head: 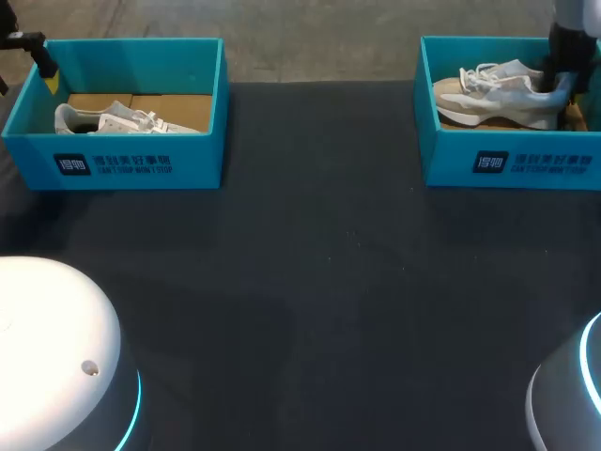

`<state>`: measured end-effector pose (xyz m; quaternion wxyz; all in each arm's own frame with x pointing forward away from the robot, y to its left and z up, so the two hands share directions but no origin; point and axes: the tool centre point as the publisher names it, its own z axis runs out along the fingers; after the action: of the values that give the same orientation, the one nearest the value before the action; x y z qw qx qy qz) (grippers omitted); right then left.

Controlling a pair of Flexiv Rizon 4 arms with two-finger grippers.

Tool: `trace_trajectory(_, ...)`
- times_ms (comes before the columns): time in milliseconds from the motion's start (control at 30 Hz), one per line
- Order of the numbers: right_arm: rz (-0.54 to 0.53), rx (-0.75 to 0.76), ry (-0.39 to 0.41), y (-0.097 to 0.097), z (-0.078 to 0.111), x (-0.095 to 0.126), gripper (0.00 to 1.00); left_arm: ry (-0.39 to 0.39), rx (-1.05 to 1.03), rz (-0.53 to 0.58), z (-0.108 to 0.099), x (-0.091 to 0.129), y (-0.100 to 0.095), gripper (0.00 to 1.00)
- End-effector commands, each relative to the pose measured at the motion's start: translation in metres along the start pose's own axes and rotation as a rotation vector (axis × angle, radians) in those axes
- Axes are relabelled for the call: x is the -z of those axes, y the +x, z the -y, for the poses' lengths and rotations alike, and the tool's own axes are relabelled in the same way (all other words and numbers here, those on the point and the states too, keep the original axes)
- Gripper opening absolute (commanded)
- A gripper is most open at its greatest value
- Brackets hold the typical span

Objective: Take the shoe out of the shoebox, open the shoe tongue, remove and reinsert the insole, then place the shoe into the shoebox

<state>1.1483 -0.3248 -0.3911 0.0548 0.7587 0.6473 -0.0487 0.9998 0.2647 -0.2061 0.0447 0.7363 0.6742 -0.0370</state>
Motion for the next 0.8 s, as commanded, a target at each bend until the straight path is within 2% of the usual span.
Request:
trace_trajectory(33,0.003,0.0,0.026,0.005,-0.005,-0.006,0.38,-0.003,-0.001,-0.001,0.001,0.0,0.0,1.0)
trace_trajectory(67,0.004,-0.001,0.027,0.005,-0.005,-0.006,0.31,-0.003,-0.001,-0.001,0.001,0.0,0.0,1.0)
trace_trajectory(133,0.005,-0.006,0.026,0.004,-0.003,-0.007,0.0,-0.003,-0.001,-0.001,0.001,0.0,0.0,1.0)
trace_trajectory(433,0.021,-0.027,0.004,0.002,0.002,-0.001,0.0,-0.003,-0.001,-0.001,0.001,0.0,0.0,1.0)
trace_trajectory(800,0.047,-0.047,-0.046,-0.002,0.004,0.038,0.0,-0.003,-0.001,-0.001,0.001,0.0,0.0,1.0)
